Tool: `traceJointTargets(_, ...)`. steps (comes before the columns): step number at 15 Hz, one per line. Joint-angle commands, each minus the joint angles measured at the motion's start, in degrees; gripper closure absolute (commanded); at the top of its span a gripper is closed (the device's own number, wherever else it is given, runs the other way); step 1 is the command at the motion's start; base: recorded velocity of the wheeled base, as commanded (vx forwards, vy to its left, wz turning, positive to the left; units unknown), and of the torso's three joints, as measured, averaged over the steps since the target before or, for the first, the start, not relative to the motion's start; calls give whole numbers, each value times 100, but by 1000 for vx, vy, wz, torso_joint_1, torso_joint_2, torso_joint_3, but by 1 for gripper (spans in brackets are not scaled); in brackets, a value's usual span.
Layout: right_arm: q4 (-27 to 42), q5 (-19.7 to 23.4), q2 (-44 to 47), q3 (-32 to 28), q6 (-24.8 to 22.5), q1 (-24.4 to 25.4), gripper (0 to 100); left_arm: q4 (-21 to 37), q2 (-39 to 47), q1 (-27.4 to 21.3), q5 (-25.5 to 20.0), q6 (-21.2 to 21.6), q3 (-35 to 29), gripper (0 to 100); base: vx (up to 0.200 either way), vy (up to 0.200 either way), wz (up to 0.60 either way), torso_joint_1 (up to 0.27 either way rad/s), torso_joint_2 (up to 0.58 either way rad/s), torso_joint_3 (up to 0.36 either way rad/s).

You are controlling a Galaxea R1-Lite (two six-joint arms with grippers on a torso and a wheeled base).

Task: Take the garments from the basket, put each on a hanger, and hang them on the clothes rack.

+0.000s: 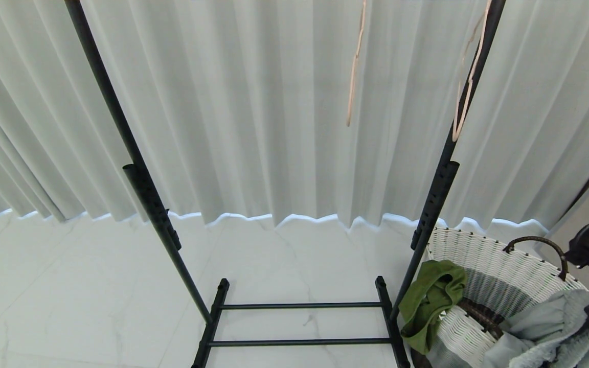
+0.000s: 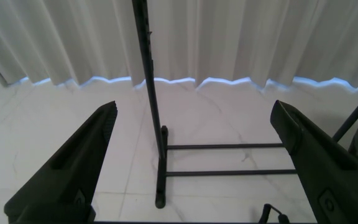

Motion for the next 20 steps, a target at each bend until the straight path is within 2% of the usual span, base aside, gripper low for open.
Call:
traceJointTargets(1, 707, 9, -1186, -786, -5, 313, 100, 2, -2, 0, 0, 2, 0, 0, 0, 0, 0, 0, 0, 0)
traceJointTargets(4, 838, -8, -1546, -936, -146, 709, 100, 2, -2, 0, 0, 107, 0, 0, -67, 0, 0, 1, 2, 2)
traceJointTargets(8, 812, 0, -1713, -936, -682, 735, 100, 2, -2, 0, 0, 116, 0, 0, -200, 0, 0, 4, -1, 5)
traceJointTargets(15, 821, 9, -1792, -989, -691, 990, 100, 2, -2, 0, 0, 90, 0, 0, -200, 0, 0, 0, 4, 1)
traceJointTargets(18, 830, 9, -1661, -1164, -612, 1341, 100, 2, -2, 0, 0, 98, 0, 0, 0, 0, 0, 0, 0, 0)
traceJointTargets(20, 830, 9, -1590, -1191, -392, 1552, 100, 2, -2, 0, 0, 81, 0, 0, 0, 0, 0, 0, 0, 0)
